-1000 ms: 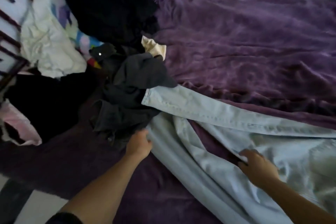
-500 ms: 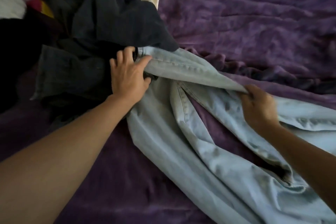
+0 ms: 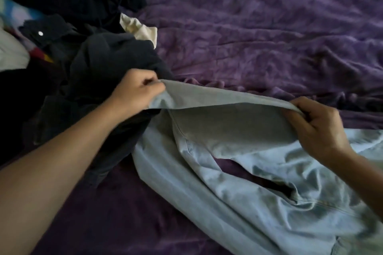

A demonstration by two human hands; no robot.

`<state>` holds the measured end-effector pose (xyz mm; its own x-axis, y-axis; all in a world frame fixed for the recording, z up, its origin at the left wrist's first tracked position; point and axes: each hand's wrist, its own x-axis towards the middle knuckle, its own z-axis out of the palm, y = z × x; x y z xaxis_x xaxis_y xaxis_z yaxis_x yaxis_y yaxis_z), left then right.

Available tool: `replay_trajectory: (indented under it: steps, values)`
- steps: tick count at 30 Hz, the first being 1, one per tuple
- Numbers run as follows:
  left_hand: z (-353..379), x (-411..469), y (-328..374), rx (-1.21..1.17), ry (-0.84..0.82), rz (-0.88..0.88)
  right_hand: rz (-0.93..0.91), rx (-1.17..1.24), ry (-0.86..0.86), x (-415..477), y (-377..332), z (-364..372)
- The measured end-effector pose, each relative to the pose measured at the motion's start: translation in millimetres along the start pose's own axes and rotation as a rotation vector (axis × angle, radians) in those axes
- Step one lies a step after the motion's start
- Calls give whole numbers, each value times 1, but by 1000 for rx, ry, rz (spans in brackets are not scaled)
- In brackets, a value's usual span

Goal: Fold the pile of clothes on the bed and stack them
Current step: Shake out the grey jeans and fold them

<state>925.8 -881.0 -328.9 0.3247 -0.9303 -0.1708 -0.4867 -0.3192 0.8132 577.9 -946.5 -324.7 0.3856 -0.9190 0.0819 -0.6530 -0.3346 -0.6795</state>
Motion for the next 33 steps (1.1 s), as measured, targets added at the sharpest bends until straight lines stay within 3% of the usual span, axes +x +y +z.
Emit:
replay_trajectory:
  steps: [3,5,10,13,15,18,19,21,24,26,29,33]
  values:
    - [-48,-3,21,-198,-150,-100,7,17,-8,17,-4,-7]
    - [-68,9,27,-277,-165,-171,36,-69,-24,42,-4,0]
    - [-58,62,-12,-270,210,-388,234,-387,-176,84,2,44]
    - [-45,81,-38,-89,524,-392,95,-346,-108,57,0,69]
    - [-35,65,-47,74,613,-262,-12,-226,-93,16,-3,90]
    - [4,-9,-59,183,413,18,50,-174,-438,-50,-11,125]
    - [19,-40,-69,243,343,14,91,-208,-589,-68,-10,137]
    - [43,-98,-94,319,235,-186,170,-297,-743,-100,-5,155]
    - [65,-145,-136,149,129,-775,245,-242,-586,-124,1,160]
    - [69,-140,-149,-236,172,-977,280,-102,-493,-131,8,152]
    - [70,-115,-141,-631,265,-1014,344,70,-478,-130,8,134]
    - [61,-121,-109,-525,323,-825,405,122,-359,-121,4,114]
